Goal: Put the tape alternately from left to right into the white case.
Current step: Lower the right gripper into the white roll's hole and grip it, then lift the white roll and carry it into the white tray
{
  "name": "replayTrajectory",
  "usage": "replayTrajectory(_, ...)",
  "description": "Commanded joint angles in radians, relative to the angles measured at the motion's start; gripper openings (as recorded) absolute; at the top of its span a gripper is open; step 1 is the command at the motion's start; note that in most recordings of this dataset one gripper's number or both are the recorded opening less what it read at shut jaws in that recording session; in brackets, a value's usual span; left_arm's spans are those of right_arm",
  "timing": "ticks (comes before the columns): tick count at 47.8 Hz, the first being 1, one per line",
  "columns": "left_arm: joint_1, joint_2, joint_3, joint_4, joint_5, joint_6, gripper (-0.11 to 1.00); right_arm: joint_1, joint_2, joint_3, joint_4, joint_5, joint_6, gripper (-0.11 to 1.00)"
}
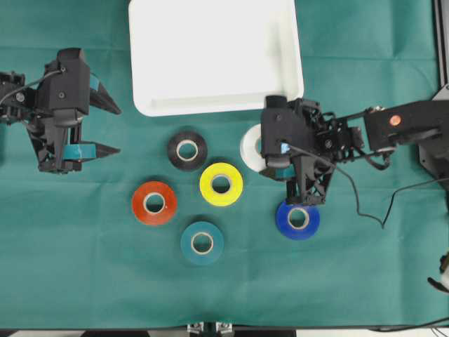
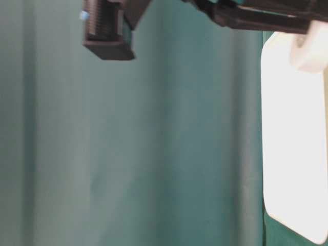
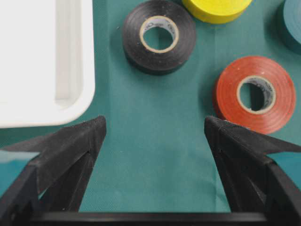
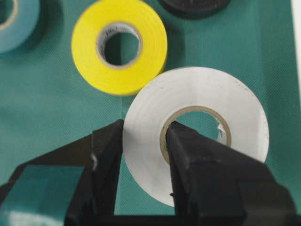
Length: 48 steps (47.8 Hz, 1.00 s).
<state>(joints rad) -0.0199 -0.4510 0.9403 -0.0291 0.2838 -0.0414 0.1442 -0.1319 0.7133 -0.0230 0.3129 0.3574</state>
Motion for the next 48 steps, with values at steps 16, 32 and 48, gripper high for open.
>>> replayTrajectory(16,0.002,-0.009,-0.011,-0.002,-0.005,0.0,0.54,-0.017,-0.02,-0.032,-0.064,-0.018,-0.002,0.28)
replayTrajectory(32,0.002,-0.008,-0.012,-0.002,-0.005,0.0,0.54,-0.176,0.052,-0.075,-0.212,-0.063,-0.002,0.28)
replayTrajectory(48,0.002,-0.006,-0.012,-0.002,-0.009,0.002,0.54,-0.387,0.077,-0.083,-0.281,-0.066,-0.006,0.28)
